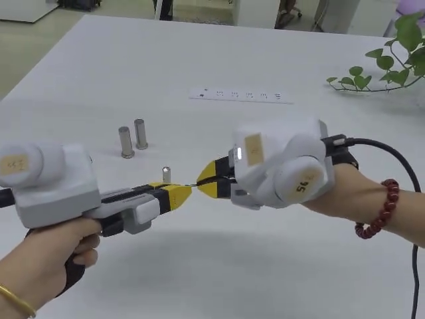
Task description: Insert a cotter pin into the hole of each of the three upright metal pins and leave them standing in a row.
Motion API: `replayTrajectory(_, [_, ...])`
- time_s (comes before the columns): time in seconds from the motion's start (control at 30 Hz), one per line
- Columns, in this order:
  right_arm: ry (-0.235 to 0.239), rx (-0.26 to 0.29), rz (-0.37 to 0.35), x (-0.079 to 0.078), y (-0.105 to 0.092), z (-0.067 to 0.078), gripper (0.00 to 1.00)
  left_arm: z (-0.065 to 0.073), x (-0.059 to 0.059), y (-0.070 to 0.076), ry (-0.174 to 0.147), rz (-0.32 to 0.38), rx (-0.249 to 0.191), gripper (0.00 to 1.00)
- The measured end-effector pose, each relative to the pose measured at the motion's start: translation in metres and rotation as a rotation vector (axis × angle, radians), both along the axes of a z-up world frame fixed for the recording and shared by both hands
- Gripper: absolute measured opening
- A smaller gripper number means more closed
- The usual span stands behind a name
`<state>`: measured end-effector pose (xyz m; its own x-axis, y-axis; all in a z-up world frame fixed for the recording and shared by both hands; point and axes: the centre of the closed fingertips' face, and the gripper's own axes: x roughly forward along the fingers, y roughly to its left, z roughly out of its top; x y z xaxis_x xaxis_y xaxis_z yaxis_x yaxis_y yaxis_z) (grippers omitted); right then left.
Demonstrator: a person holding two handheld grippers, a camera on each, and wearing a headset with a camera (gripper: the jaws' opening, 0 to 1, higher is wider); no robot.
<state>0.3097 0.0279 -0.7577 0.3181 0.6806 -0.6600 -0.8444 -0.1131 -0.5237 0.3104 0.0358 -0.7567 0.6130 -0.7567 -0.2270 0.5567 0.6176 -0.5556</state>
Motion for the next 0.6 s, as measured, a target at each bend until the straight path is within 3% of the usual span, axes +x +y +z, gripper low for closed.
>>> replayTrajectory(0.2, [0.006,0.006,0.006,-0.0035,0.0025,-0.0001,0.01,0.0009,-0.0018,-0.0022,0.006,-0.012,-0.010,0.03])
replayTrajectory(0.43, [-0.003,-0.003,0.015,-0.0045,0.0025,-0.0013,0.01,0.0020,-0.0042,-0.0042,0.042,-0.017,-0.052,0.01])
replayTrajectory(0.6, [-0.004,-0.003,0.019,-0.0064,0.0023,-0.0018,0.01,0.0024,-0.0057,-0.0045,0.038,-0.025,-0.057,0.00])
